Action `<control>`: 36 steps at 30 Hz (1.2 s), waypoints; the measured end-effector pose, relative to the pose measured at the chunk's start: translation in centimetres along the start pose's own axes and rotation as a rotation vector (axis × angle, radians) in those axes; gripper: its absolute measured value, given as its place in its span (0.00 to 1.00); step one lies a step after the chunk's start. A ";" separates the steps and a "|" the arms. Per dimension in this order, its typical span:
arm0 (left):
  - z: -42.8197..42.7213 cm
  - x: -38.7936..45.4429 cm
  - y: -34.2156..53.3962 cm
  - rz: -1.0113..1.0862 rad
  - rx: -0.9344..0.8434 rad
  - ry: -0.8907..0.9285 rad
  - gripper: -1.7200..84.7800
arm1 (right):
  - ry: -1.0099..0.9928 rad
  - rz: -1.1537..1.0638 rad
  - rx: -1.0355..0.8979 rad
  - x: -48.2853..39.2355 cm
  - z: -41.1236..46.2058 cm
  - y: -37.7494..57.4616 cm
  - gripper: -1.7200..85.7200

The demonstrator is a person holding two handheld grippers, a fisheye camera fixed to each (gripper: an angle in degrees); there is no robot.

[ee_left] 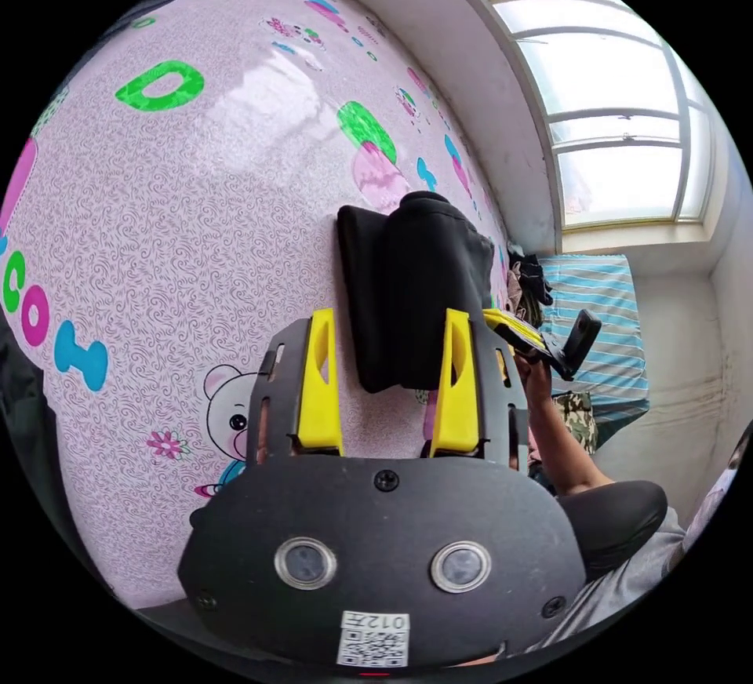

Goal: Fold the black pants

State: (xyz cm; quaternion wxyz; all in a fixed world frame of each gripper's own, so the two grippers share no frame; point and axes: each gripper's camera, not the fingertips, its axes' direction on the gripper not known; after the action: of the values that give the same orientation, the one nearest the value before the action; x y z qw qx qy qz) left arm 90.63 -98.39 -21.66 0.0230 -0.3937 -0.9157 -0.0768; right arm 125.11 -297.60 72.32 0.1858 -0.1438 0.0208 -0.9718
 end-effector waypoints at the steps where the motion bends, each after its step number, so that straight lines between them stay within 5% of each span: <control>1: 0.1 -0.5 -0.1 -0.006 -0.007 0.003 0.23 | -0.023 0.026 0.013 0.2 -0.8 2.2 0.08; 8: 2.5 -5.1 -2.2 -0.036 -0.060 0.143 0.26 | -0.265 0.587 0.196 14.6 -5.2 26.5 0.21; 15: 4.4 -8.1 -5.3 0.014 -0.117 0.205 0.28 | -0.633 0.746 0.087 17.0 5.7 41.3 0.25; 23: 6.9 -6.3 -7.6 0.149 -0.194 0.097 0.26 | -0.648 0.602 -0.085 8.0 12.4 44.0 0.18; 36: 9.5 -8.4 -9.1 0.239 -0.387 0.176 0.18 | -0.733 0.650 -0.042 -14.4 14.8 59.8 0.12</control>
State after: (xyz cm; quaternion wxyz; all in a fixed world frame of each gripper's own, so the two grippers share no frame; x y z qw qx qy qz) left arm 90.03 -109.09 -33.00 0.0360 -0.4879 -0.8254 -0.2816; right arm 163.36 -347.72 76.93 0.4718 -0.4661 0.0173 -0.7482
